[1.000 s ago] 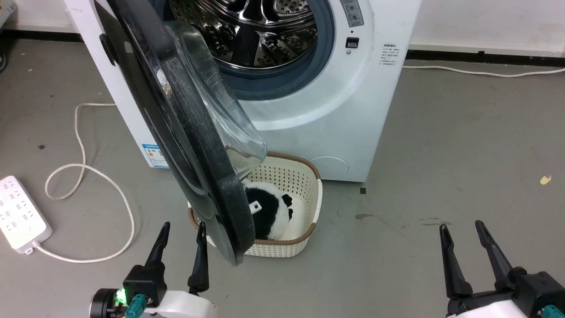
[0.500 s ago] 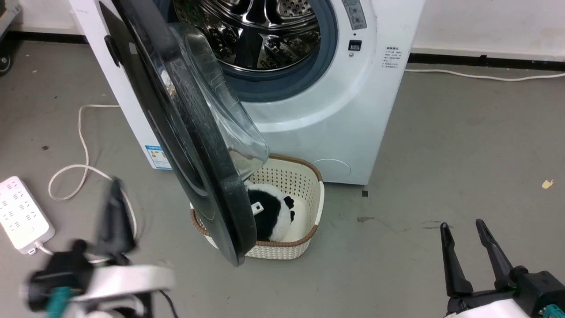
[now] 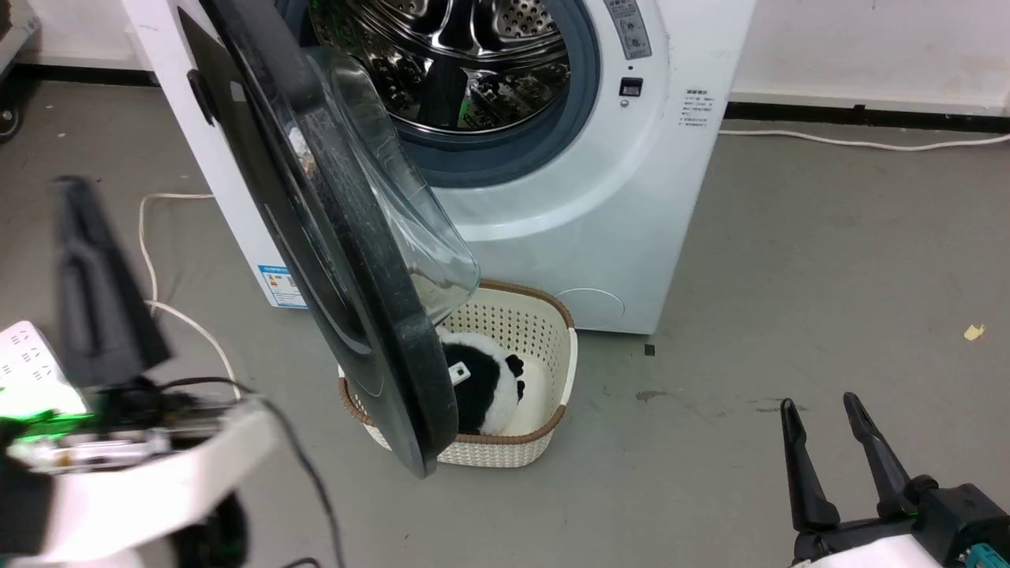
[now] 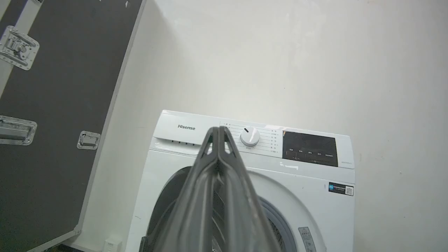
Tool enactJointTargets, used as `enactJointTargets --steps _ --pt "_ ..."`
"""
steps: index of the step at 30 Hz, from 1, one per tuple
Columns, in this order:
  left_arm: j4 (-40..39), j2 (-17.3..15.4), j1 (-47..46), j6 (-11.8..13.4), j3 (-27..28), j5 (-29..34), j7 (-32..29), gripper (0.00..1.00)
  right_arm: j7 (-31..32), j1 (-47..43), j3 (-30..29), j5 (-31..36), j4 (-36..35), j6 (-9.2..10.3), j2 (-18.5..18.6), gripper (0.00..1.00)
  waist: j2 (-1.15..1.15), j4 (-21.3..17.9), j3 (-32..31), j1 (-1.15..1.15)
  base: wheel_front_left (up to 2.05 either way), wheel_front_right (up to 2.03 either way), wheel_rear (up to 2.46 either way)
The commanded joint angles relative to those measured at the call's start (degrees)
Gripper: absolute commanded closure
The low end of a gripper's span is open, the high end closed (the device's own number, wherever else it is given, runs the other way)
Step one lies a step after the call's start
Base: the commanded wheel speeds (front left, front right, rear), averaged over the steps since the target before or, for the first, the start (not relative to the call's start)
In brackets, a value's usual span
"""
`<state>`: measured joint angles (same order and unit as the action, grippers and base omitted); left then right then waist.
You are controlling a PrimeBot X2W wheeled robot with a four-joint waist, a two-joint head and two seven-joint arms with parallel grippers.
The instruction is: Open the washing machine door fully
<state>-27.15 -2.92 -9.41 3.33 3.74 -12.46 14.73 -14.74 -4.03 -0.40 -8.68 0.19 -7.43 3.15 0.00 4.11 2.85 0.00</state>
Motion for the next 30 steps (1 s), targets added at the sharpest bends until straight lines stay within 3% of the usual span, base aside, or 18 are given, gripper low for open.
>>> enactJointTargets --steps 1,8,16,23,30 --pt "-0.09 0.01 0.17 -0.51 -1.45 0.71 -0.46 1.00 -0.26 0.99 0.09 -0.48 0.13 -0.06 -0.27 0.00 0.00 -0.12 0.10 0.00 0.00 0.00 0.00" --pt "2.91 0.01 2.56 -2.30 -12.90 3.75 -6.61 1.00 -0.26 1.29 -0.03 -0.82 0.18 -0.06 -0.27 0.00 0.00 -0.46 0.93 0.00 0.00 0.00 0.00" --pt "14.42 0.03 4.32 -3.02 -22.31 3.85 -12.15 1.00 -0.26 2.06 0.30 -1.08 0.36 -0.06 -0.27 0.00 0.00 -1.06 2.57 0.00 0.00 0.00 0.00" --pt "23.36 0.03 3.48 -2.02 -24.06 2.61 -12.60 1.00 -0.26 2.55 0.38 -1.13 0.63 -0.06 -0.27 0.00 0.00 -1.29 3.62 0.00 0.00 0.00 0.00" --pt "29.82 0.00 2.31 -0.29 -21.57 0.95 -10.45 1.00 -0.26 2.53 0.77 -1.39 1.32 -0.06 -0.27 0.00 0.00 -0.76 3.74 0.00 0.00 0.00 0.00"
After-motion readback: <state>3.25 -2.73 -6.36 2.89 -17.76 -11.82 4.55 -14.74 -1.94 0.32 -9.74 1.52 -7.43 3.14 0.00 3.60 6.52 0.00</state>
